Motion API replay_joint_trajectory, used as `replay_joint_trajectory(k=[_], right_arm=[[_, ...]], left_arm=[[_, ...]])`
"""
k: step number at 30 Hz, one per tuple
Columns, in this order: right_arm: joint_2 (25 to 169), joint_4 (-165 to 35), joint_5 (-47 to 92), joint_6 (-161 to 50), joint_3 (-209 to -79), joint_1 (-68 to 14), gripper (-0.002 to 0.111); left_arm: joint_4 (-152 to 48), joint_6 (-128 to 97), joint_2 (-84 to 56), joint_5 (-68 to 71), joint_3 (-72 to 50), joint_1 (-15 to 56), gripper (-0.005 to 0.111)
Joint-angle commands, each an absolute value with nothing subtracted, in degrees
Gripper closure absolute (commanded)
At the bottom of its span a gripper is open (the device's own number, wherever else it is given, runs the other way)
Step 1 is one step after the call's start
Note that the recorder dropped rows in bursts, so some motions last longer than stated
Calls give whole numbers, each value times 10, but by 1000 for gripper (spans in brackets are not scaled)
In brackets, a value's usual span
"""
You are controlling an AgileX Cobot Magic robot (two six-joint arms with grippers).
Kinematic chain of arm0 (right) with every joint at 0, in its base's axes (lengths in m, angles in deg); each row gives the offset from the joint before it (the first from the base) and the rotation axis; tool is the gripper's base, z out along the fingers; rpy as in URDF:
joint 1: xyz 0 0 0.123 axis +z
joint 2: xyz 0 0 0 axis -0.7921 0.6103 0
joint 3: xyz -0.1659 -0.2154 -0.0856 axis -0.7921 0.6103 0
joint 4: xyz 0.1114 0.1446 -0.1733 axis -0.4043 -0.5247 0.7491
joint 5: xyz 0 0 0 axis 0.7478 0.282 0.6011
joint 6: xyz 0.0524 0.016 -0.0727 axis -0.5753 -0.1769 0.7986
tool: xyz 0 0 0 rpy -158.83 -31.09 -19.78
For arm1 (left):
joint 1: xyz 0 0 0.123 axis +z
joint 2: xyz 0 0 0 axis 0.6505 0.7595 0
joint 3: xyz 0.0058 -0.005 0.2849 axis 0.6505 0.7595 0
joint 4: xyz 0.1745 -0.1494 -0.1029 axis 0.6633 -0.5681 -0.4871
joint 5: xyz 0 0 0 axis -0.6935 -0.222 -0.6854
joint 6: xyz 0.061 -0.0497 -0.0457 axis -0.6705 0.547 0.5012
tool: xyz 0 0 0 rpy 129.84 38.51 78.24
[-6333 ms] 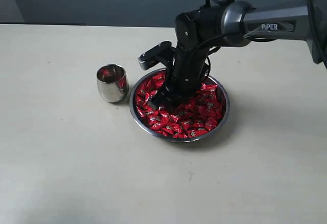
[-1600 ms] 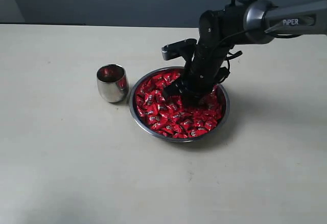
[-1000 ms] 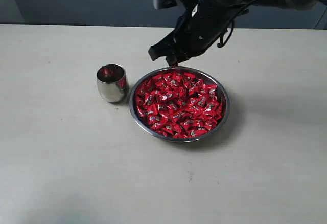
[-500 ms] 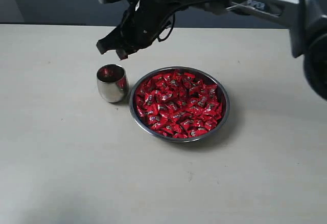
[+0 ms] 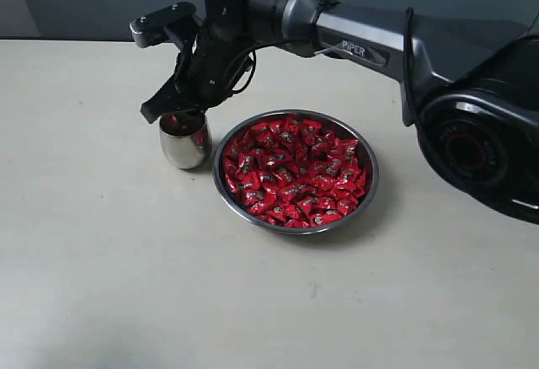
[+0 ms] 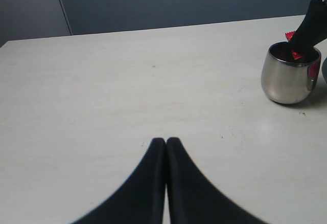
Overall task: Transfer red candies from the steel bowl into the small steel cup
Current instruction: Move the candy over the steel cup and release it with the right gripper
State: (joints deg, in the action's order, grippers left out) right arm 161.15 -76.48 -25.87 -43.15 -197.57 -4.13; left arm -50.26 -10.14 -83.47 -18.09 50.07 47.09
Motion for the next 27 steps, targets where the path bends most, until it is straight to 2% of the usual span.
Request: replay_joint_trajectory(k=[1, 24, 27], right_arm=[[1610, -757, -258, -429, -1980, -44, 108], [1610, -757, -261, -433, -1980, -44, 108], [1610, -757, -262, -434, -1980, -44, 98]], left_arm=[[-501, -101, -837, -178, 496, 468, 106], [-501, -101, -837, -178, 496, 468, 106], [-501, -101, -837, -178, 496, 468, 106]])
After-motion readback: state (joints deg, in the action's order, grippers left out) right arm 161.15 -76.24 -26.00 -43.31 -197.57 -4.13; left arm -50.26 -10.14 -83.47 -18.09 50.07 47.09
